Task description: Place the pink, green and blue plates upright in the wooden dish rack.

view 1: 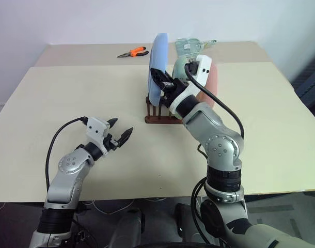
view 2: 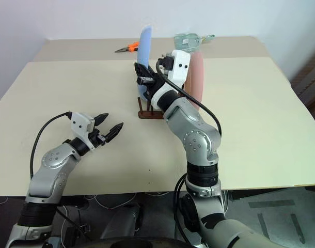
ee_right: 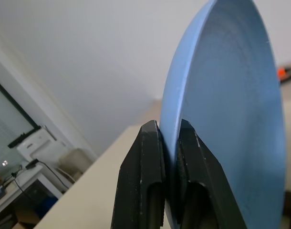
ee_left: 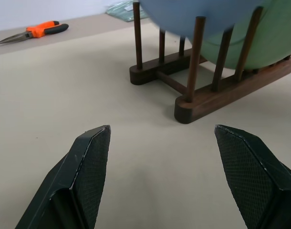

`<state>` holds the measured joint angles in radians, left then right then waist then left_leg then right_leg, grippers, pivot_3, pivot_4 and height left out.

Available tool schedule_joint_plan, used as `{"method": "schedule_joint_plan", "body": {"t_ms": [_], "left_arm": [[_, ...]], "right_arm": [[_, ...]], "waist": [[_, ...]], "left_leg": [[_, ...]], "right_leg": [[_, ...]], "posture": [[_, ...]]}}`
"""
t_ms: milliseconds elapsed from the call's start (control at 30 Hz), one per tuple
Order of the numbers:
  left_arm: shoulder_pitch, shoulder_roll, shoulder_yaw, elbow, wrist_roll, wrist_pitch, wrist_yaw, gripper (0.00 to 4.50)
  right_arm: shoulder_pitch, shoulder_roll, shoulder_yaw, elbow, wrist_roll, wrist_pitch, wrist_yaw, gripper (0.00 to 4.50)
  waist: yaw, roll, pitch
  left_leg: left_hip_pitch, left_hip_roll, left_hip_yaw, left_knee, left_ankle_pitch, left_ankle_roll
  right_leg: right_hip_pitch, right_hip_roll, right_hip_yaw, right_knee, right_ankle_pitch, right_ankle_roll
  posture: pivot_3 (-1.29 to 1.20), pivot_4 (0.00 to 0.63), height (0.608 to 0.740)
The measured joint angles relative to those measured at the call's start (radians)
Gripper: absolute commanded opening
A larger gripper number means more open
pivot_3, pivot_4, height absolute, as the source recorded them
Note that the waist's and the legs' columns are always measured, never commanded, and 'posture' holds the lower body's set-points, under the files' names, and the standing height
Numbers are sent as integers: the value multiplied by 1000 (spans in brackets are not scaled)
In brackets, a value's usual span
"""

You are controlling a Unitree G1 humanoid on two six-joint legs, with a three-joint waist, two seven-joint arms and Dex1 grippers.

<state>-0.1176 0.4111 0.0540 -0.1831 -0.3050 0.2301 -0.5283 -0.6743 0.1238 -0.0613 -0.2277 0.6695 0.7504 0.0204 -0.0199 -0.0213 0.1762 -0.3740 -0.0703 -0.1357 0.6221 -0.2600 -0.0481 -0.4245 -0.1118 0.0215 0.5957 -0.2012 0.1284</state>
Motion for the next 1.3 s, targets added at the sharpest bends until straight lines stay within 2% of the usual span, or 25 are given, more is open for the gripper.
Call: {"method": "schedule_joint_plan", "body": {"t_ms": [33,200,333,433,467,533,700,767,867,1033,1300], "left_arm": [[1,0,0,-4,0,1,0,3644],[11,-1,-2,-27,1,2,0,3644],[26,-2,-7,-34,8,9,4,3644],[26,-3,-13,-36,14,10,8,3644],[24,-3,-14,-35,17,9,9,3644],[21,-2,-15,-28,23,8,8,3644],[8,17,0,37,34,1,-6,3644],[-3,20,-1,63,36,-5,-17,3644],[-18,23,-2,99,46,-33,-35,3644],[-17,59,4,149,66,-61,-54,3644],[11,100,33,157,76,-70,-78,3644]], "right_arm": [[-16,-1,-3,23,0,-2,3,1103],[-77,-70,49,81,-99,-72,60,3512],[-99,-206,155,49,-222,-173,184,3512],[-102,-322,169,-42,-265,-238,283,3512],[-100,-363,154,-71,-261,-243,314,3788],[-67,-481,81,-136,-226,-231,382,4419],[166,-723,-212,-164,-123,-138,465,4489],[269,-771,-277,-166,-125,-134,487,4489],[446,-805,-346,-148,-177,-177,504,4489],[661,-854,-346,-40,-297,-316,591,4489],[662,-856,-276,86,-345,-439,697,4489]], "waist": [[-1,0,0],[1,0,0],[1,0,0],[4,0,0],[5,-1,0],[12,-1,-1],[15,-2,-1],[11,0,0],[9,0,-1],[8,0,-1],[10,1,0]], "left_leg": [[0,0,0,0,0,0],[0,0,0,0,0,0],[-1,0,0,0,0,0],[-1,0,0,1,0,0],[-1,0,0,1,0,0],[-1,0,0,1,0,0],[-1,-1,0,2,-1,1],[0,0,2,2,-1,2],[0,0,3,2,-1,2],[0,0,4,5,-2,3],[0,-1,3,6,-2,3]], "right_leg": [[0,0,0,0,0,0],[0,0,0,0,0,0],[0,0,0,0,0,0],[1,0,0,-1,0,0],[1,0,0,-1,0,1],[3,-1,-1,-2,-1,1],[6,-2,-1,-5,-3,-1],[6,-2,-1,-5,-3,0],[6,-2,0,-5,-4,1],[7,-3,0,-5,-6,3],[8,-4,0,-5,-6,3]], "posture": [[0,150,740],[0,150,740],[0,150,740],[0,150,740],[0,150,740],[0,150,740],[0,150,740],[0,150,740],[0,150,740],[0,150,740],[0,150,740]]}}
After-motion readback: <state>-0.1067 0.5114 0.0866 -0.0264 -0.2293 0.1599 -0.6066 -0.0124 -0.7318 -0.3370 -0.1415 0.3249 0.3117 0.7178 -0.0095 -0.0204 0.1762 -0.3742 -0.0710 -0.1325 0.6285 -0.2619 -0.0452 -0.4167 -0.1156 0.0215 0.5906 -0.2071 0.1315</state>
